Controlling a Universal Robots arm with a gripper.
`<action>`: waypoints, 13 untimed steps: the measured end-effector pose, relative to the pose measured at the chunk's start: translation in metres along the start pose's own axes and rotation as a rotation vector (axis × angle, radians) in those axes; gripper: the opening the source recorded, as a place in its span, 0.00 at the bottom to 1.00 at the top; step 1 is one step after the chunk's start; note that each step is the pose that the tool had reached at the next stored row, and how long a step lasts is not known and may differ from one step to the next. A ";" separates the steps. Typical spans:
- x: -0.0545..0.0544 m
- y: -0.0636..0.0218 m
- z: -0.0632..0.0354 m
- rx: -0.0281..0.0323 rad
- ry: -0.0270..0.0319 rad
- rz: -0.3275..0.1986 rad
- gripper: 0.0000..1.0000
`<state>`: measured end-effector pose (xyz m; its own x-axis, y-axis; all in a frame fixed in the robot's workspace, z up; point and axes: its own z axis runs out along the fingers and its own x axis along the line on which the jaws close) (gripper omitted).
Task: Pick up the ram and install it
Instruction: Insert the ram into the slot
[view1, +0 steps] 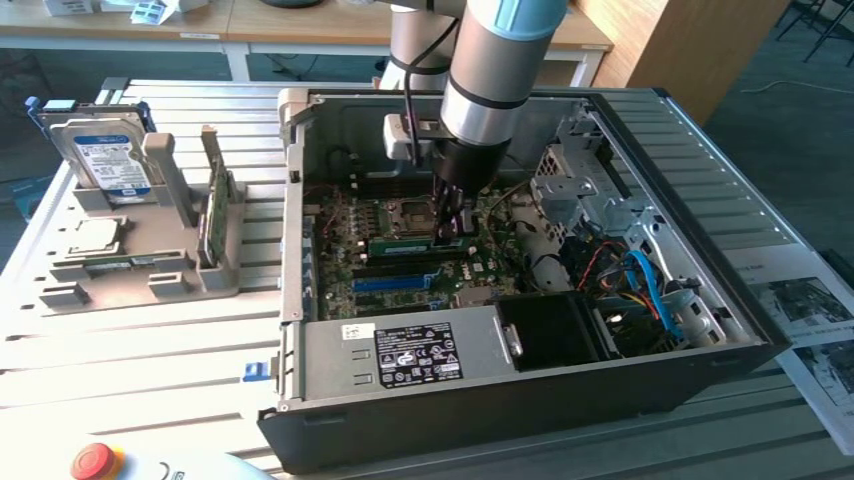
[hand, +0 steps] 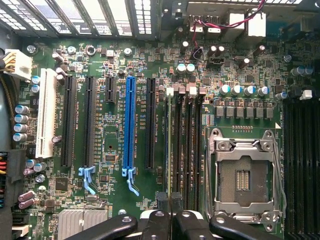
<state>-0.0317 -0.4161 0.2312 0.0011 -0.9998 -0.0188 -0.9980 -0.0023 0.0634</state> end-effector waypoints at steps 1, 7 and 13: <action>0.000 0.0000 0.0000 0.0000 0.0000 0.000 0.12; 0.000 0.0000 0.0000 0.0001 -0.0004 0.004 0.12; -0.001 -0.0001 0.0005 0.0002 -0.0005 0.005 0.12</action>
<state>-0.0316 -0.4154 0.2308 -0.0040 -0.9998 -0.0190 -0.9980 0.0028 0.0633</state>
